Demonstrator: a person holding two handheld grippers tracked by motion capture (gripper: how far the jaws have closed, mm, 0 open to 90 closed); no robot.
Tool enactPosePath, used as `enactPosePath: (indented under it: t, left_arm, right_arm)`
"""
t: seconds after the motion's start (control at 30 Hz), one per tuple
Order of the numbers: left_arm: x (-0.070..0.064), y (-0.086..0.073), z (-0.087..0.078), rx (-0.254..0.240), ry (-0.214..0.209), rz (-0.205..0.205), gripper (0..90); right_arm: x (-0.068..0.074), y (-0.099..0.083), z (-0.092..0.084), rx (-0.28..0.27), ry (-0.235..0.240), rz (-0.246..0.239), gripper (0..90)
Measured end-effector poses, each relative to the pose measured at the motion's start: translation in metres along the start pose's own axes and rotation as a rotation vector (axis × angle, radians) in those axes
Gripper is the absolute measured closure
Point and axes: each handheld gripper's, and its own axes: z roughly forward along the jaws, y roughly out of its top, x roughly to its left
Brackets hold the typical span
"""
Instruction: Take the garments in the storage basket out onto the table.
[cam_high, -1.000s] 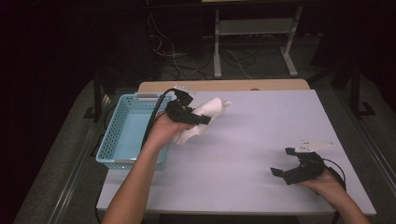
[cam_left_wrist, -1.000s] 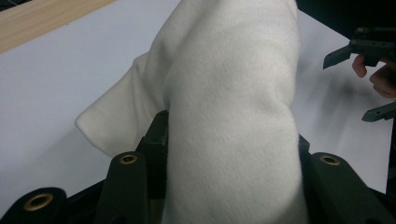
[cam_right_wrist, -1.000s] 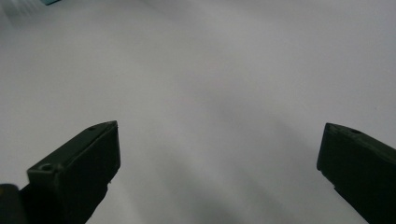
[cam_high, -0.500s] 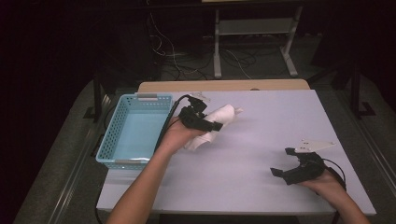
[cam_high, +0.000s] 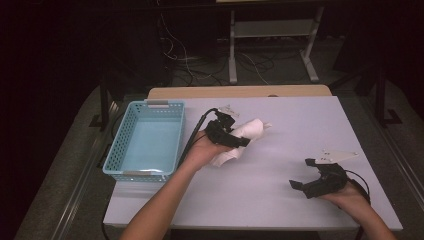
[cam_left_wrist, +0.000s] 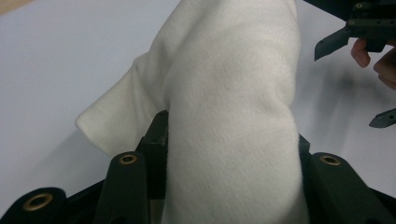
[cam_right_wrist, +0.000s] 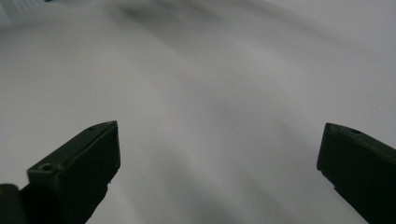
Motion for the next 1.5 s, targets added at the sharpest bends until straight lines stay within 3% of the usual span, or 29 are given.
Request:
enactPosePath:
  t: [0.23,0.6,0.7,1.07,1.23,1.5]
  left_arm:
    - [-0.005,-0.004,0.016,0.006,-0.026,-0.001,49.9]
    - [-0.016,-0.006,0.039,0.022,-0.035,0.054,49.3]
    - [-0.016,-0.008,0.044,0.02,-0.04,0.05,49.1]
    - [-0.022,-0.013,0.062,0.028,-0.023,0.067,47.6]
    - [-0.027,-0.015,0.069,0.048,-0.009,0.108,46.3]
    - [-0.034,-0.02,0.078,0.061,-0.008,0.117,42.7]
  right_arm:
    - [0.0,0.0,0.0,0.0,0.0,0.001,0.0]
    - [0.0,0.0,0.0,0.002,-0.002,0.0,0.0]
    - [0.0,0.0,0.0,0.001,-0.003,-0.002,0.0]
    - [0.0,-0.001,0.0,0.001,-0.002,0.001,0.0]
    - [0.0,-0.001,0.001,0.004,0.0,0.0,0.0]
    - [0.0,-0.001,0.001,0.004,0.001,0.003,0.0]
